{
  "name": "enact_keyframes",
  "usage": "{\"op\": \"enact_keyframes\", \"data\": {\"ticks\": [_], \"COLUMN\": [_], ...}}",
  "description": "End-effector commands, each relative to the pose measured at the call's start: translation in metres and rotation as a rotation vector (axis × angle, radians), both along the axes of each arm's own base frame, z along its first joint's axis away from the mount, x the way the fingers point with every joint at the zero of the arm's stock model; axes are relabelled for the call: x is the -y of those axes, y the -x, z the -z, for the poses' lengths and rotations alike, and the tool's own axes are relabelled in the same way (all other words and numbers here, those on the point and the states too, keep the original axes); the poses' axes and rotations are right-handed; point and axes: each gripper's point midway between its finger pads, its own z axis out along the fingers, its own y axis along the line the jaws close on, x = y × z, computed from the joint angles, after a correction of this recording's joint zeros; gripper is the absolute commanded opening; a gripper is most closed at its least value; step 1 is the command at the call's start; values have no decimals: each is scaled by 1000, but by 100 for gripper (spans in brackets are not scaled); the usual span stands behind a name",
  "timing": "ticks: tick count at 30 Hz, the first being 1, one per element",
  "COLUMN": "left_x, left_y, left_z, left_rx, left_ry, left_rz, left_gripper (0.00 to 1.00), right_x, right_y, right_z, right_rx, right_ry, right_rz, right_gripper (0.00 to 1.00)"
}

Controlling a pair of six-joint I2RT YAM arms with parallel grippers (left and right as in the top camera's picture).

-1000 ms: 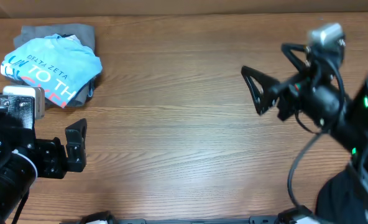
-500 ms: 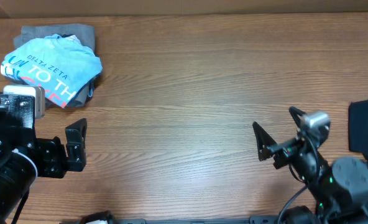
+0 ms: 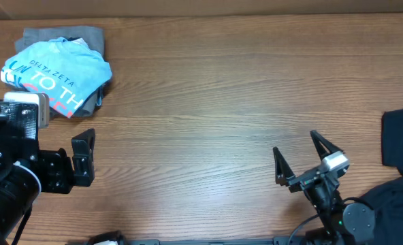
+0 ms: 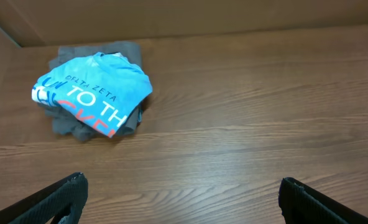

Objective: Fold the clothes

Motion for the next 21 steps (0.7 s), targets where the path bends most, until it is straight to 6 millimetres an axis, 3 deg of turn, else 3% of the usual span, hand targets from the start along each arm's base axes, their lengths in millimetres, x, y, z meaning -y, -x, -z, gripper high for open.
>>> {"op": "enact_keyframes", "data": {"ticks": [1, 9, 14, 21], "left_x": [0, 0, 0, 0], "left_y": [-2, -2, -2, -2], "left_z": [0, 1, 1, 1], "left_rx": [-2, -2, -3, -3], "left_ry": [-14, -14, -14, -14], "left_rz": [12, 12, 12, 12], "left_gripper": [100, 100, 100, 100], "right_x": [-1, 5, 6, 6], "right_y": [-4, -10, -13, -13], "right_z": [14, 27, 61, 61], "right_rx": [25, 32, -108, -111], "right_ry": [-4, -25, -7, -7], "right_rz": [-5, 0, 8, 8], "right_gripper": [100, 100, 100, 100]}}
